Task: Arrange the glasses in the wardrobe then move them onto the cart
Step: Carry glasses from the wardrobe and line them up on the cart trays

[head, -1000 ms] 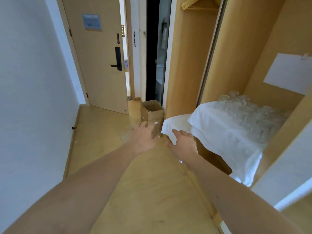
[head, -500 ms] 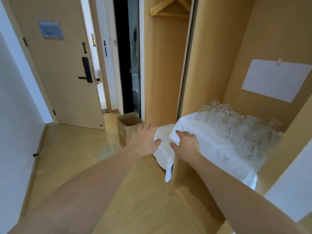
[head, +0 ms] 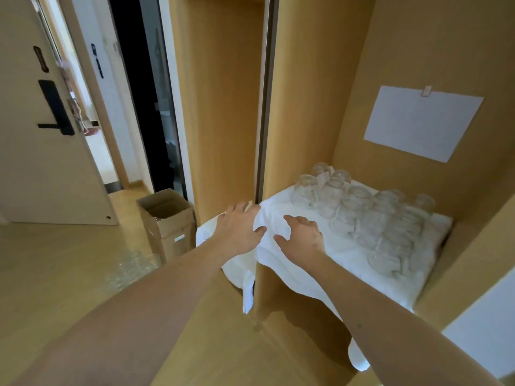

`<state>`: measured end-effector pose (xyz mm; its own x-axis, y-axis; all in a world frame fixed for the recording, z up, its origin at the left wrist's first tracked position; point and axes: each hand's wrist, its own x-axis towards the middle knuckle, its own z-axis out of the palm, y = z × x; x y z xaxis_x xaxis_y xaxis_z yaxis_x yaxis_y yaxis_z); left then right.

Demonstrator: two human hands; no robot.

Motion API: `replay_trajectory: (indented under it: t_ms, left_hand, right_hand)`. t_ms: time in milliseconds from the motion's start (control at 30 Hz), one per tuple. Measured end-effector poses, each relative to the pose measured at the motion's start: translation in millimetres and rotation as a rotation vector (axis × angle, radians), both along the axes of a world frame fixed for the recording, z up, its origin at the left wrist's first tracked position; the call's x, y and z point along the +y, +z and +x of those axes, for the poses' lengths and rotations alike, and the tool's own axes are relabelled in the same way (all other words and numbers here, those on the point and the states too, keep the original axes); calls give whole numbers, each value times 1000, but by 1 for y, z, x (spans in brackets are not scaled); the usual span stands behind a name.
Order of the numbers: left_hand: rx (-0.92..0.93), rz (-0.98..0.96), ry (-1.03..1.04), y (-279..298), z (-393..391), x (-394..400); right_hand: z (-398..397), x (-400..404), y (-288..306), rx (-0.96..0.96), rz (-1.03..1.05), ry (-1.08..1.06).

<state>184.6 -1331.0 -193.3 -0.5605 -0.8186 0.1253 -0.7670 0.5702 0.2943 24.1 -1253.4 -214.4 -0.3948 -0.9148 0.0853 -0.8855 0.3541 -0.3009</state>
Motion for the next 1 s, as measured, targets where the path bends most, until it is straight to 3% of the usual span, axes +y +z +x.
replay_trajectory:
  t_ms: [533, 1000]
  left_hand:
    - [-46, 11, -416, -10, -85, -152]
    - [-4, 10, -731, -3, -158, -182]
  right_hand:
    - [-41, -85, -4, -39, -18, -450]
    - [-60, -76, 2, -45, -10, -758]
